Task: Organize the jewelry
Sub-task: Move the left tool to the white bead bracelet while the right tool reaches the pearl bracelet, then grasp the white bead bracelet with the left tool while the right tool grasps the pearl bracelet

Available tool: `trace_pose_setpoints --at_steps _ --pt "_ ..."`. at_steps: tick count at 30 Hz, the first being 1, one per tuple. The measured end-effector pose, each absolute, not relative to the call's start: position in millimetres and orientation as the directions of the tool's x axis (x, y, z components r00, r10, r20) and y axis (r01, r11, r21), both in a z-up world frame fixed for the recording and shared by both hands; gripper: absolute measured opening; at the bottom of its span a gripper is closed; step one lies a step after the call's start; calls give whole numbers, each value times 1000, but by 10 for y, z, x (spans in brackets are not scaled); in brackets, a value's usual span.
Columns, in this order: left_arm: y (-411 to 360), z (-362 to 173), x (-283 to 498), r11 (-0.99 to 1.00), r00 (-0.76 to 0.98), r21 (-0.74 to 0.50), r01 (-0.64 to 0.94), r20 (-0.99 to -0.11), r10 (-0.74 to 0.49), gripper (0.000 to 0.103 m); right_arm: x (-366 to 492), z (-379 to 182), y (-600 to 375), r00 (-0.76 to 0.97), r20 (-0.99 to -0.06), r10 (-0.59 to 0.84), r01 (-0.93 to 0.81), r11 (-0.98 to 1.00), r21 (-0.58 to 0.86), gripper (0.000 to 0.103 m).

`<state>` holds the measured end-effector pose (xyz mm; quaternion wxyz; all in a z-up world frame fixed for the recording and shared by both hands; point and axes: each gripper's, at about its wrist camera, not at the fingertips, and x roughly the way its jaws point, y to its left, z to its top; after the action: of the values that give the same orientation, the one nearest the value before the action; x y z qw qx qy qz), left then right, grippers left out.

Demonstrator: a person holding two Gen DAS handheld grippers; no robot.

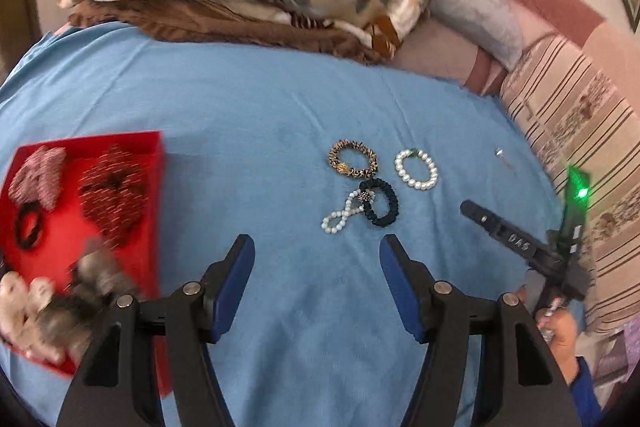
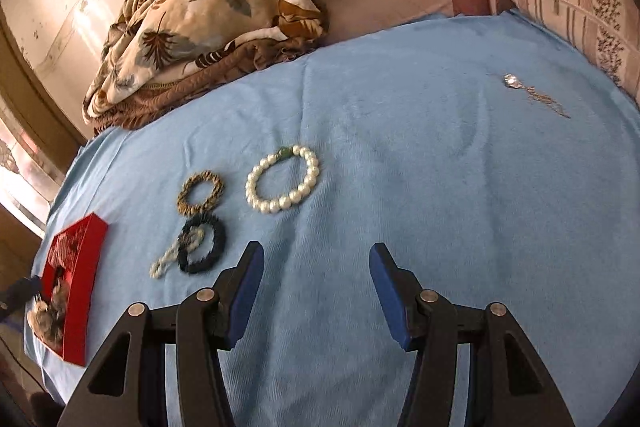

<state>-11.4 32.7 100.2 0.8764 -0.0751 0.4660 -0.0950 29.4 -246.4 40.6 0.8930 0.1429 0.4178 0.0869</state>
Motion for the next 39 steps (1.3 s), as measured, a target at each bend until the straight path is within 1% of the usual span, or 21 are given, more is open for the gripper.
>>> trace_pose_setpoints --at_steps 2,8,12,14,17,21,22,23,24,25,26,31,39 --pt "220 889 15 974 536 -202 104 -813 -226 63 402 366 -2444 633 -720 283 -41 942 334 59" --pt "-28 498 329 976 495 -174 128 -842 -215 51 686 295 -2369 637 -719 278 -68 949 308 59" --pt "-140 328 463 977 474 -155 145 -856 -206 50 898 246 -2326 637 -720 276 -68 950 305 59" --pt "-160 288 520 978 467 -153 145 -861 -204 50 978 221 -2313 635 -722 275 -67 950 304 56" --pt "-171 216 600 978 453 -151 142 -869 -200 45 1054 209 -2254 637 -726 261 -80 958 274 55" --pt "-219 196 626 980 470 -126 152 -864 -184 45 1112 177 -2150 632 -742 222 -98 973 207 54" --pt "-229 193 624 981 476 -114 155 -862 -175 42 1109 178 -2132 634 -744 210 -98 977 192 54" --pt "-248 188 612 984 483 -92 154 -861 -156 31 1111 179 -2128 636 -745 200 -93 979 183 47" --pt "-255 185 600 985 486 -80 155 -862 -146 16 1110 178 -2136 637 -746 193 -87 980 180 41" --pt "-264 183 592 986 489 -65 154 -862 -133 10 1106 181 -2149 637 -746 192 -83 980 181 25" --pt "-260 192 583 986 488 -67 155 -862 -136 5 1104 181 -2164 637 -747 191 -79 980 183 12" --pt "-238 324 479 981 494 -104 165 -852 -173 5 1027 271 -2227 657 -719 225 -76 969 234 11" --pt "-185 819 130 966 554 -165 197 -795 -249 5 798 574 -2223 689 -655 309 -120 941 317 11"
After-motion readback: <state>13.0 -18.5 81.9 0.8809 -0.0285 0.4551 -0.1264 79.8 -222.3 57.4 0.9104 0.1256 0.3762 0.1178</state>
